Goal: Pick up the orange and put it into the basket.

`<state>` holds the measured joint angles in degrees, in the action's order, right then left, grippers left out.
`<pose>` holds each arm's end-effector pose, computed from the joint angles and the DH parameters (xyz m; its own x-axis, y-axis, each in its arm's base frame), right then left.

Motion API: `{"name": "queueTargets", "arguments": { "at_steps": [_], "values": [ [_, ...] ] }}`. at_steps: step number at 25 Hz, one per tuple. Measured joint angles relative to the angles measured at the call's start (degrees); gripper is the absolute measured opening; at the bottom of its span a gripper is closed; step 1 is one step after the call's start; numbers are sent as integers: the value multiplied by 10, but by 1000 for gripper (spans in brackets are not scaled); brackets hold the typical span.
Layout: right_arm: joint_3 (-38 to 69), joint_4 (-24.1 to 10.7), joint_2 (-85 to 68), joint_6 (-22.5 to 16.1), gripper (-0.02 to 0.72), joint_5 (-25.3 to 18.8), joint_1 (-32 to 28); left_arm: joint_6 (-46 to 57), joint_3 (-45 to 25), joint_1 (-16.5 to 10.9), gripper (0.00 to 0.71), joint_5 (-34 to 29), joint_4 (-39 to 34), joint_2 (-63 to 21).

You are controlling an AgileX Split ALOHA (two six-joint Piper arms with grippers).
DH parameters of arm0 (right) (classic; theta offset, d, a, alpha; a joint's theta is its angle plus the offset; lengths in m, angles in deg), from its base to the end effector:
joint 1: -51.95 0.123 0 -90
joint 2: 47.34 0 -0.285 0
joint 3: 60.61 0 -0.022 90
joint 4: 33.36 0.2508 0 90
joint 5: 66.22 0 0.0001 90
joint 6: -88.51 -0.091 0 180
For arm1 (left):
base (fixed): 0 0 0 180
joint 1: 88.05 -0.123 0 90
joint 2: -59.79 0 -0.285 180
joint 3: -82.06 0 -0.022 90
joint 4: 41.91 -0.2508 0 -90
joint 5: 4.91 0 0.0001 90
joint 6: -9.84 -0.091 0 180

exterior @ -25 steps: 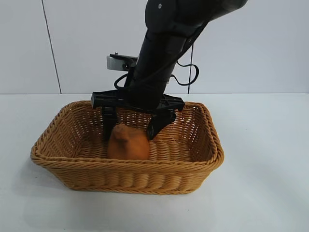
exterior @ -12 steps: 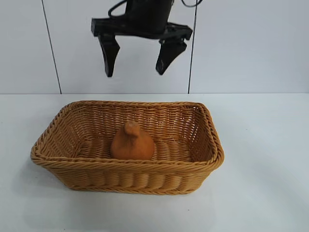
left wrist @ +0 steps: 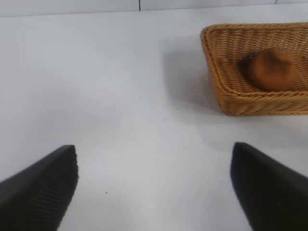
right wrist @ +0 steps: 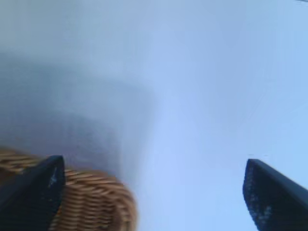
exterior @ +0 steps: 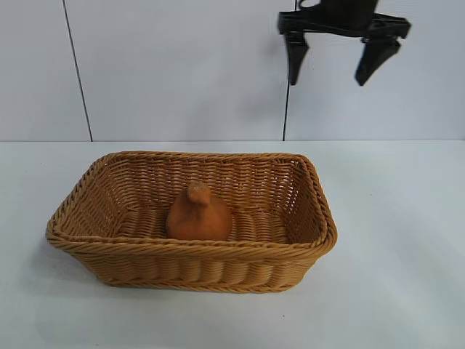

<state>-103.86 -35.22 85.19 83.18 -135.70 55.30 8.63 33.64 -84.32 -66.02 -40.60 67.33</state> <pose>0.4754 0.0251 0.2734 -0.9312 0.0271 -0.3635 0.0286 0.9996 0.0013 -0.0062 -0.0014 0.2775 -0.4532 0.0396 -0.8905 0.0874 0.9962 -0.0001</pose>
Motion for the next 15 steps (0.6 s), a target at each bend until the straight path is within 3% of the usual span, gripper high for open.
{"name": "queueTargets", "arguments": {
  "at_steps": [6,15],
  "values": [
    [128,19,-50,26,694,2,-16,0,0,0,612,0,0,0],
    [492,25,-277,53,694,-4,-16,0,0,0,612,0,-1,0]
  ]
}}
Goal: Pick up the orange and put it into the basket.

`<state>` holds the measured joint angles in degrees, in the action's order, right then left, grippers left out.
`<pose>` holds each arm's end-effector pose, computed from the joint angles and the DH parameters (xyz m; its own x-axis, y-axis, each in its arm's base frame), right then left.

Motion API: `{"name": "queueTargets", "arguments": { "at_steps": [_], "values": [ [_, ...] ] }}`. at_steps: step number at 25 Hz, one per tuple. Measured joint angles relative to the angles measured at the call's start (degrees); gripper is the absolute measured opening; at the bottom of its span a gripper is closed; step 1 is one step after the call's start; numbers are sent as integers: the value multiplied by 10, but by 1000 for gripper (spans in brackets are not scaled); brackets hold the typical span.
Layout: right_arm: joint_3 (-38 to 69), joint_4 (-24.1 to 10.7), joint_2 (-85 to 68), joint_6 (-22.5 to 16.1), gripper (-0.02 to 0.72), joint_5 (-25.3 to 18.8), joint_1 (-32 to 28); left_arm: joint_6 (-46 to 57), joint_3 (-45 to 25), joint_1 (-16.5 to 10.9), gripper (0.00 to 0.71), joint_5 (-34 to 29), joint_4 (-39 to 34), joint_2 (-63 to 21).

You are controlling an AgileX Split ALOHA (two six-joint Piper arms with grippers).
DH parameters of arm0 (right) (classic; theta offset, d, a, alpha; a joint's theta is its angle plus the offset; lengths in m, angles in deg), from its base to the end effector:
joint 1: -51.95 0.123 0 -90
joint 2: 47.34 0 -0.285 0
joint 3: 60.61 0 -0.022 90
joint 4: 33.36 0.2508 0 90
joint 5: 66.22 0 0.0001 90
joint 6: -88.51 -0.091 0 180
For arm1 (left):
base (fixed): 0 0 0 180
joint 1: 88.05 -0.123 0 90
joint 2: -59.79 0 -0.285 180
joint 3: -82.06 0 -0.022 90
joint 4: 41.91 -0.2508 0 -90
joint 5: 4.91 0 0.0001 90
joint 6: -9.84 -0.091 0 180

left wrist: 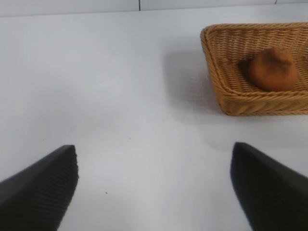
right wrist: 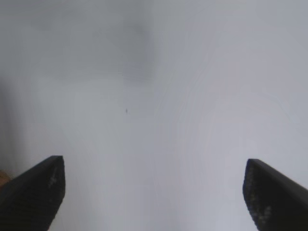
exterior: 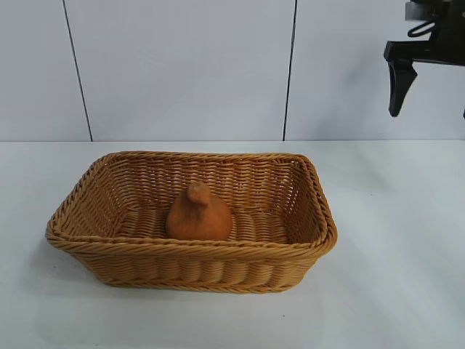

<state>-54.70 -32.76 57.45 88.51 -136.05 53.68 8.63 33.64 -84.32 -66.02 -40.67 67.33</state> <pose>0.3140 0.0104 0.2395 -0.9996 -0.0266 0.0093 -0.0265 0.9996 0.0098 -0.0062 -0.0013 0.2775 -0.4531 0.0402 -0.8905 0.0867 0.9962 0.0009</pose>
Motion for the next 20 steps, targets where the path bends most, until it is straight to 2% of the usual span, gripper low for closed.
{"name": "queueTargets", "arguments": {
  "at_steps": [6,12,15,20],
  "values": [
    [212,9,-210,0,694,5,0,0,0,0,612,1,0,0],
    [391,10,-441,5,694,89,0,0,0,0,612,1,0,0],
    [427,10,-564,6,694,103,0,0,0,0,612,1,0,0],
    [429,11,-756,8,694,114,0,0,0,0,612,1,0,0]
  ]
}}
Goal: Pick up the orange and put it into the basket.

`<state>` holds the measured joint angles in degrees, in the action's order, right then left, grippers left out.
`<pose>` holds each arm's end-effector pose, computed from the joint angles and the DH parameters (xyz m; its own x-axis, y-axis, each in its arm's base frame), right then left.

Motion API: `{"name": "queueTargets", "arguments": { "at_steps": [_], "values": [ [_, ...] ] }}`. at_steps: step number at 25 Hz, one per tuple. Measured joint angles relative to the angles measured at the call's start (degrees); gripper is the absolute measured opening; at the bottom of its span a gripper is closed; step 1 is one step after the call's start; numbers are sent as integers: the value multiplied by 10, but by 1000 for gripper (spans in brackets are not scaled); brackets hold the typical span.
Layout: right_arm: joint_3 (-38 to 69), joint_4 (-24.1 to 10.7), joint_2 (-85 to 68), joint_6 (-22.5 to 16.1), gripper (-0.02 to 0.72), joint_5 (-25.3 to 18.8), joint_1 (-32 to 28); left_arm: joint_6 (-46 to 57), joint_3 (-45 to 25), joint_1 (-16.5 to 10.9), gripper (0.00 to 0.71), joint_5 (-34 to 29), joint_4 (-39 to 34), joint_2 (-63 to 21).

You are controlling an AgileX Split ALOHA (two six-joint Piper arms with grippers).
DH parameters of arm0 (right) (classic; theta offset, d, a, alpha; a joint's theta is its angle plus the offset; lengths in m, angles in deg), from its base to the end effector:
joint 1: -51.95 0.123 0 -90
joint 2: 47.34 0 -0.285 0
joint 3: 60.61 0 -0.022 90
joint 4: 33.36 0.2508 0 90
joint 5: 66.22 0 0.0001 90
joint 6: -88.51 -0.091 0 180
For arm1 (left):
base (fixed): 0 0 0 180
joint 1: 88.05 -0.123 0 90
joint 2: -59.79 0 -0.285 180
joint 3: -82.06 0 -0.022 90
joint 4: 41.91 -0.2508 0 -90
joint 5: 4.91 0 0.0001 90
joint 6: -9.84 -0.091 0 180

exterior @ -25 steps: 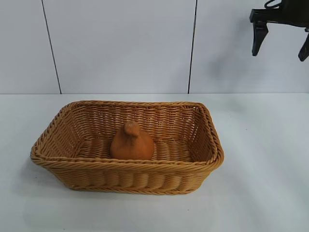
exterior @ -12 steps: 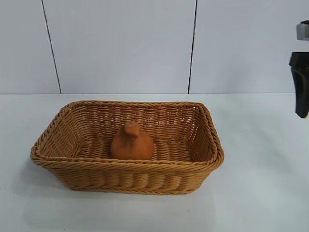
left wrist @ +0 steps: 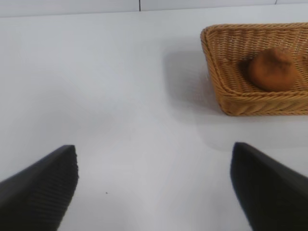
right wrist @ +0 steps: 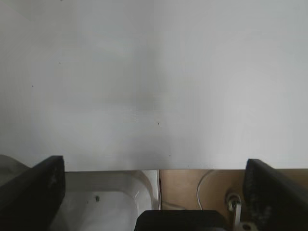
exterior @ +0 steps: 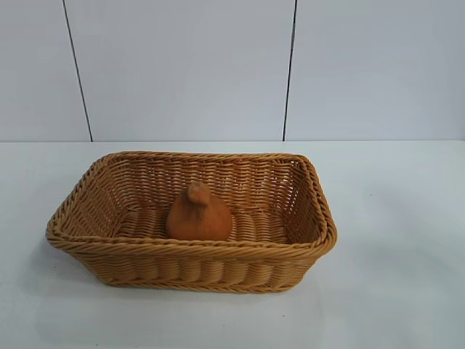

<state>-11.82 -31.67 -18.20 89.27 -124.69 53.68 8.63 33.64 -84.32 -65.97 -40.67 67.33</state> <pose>0.0543 0.0039 0.2698 -0.7238 -0.0197 -0.6897 -0.0459 0.9987 0.0197 -0.0061 -0.0013 0.2776 -0.4524 0.0402 -0.8909 0.0867 0.9962 0.0009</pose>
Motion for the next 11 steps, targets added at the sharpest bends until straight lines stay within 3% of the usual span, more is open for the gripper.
{"name": "queueTargets", "arguments": {
  "at_steps": [7,11],
  "values": [
    [3,0,-196,0,694,0,0,0,0,0,612,0,0,0],
    [3,0,-215,0,694,-1,0,0,0,0,612,0,0,0]
  ]
}}
